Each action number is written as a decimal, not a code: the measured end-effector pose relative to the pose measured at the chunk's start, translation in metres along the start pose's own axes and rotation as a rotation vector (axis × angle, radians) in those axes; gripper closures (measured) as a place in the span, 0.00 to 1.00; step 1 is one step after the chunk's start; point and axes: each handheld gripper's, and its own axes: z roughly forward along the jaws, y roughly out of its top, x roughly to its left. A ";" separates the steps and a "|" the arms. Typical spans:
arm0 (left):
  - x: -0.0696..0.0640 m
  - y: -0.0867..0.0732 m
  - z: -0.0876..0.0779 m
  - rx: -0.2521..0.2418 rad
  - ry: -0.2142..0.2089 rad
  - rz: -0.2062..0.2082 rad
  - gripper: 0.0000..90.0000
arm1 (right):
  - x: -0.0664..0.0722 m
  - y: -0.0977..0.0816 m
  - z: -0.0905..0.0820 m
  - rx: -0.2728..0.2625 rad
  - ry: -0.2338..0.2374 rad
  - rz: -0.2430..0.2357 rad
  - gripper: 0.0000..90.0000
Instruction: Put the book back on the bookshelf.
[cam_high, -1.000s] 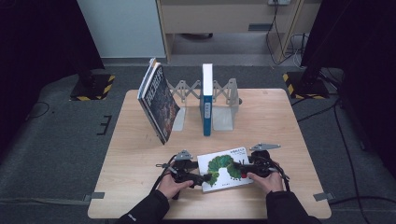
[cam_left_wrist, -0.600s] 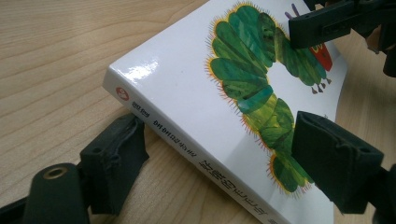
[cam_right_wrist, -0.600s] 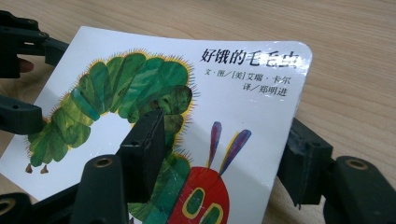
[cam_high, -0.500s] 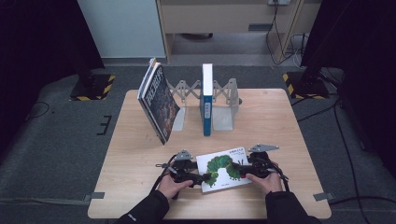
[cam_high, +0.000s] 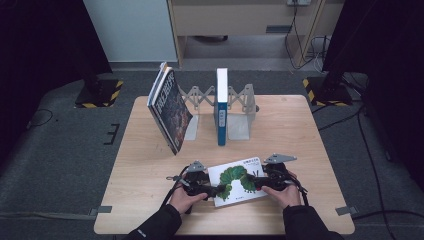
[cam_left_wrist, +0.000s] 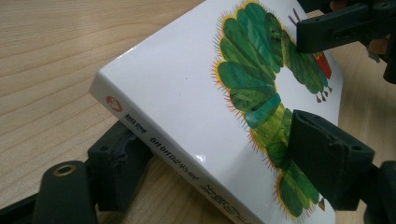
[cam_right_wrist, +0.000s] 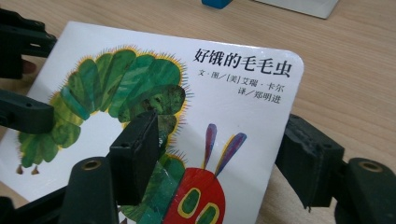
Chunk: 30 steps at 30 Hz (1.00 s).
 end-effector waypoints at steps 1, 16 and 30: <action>0.000 0.000 0.000 0.000 0.001 0.000 0.23 | 0.001 0.000 0.000 0.001 -0.005 0.001 0.35; 0.000 0.000 0.000 -0.001 0.010 0.001 0.26 | -0.004 -0.007 0.008 0.067 -0.009 0.046 0.27; -0.004 0.000 0.001 -0.016 -0.016 -0.032 0.30 | -0.002 -0.004 0.007 0.014 0.000 0.028 0.30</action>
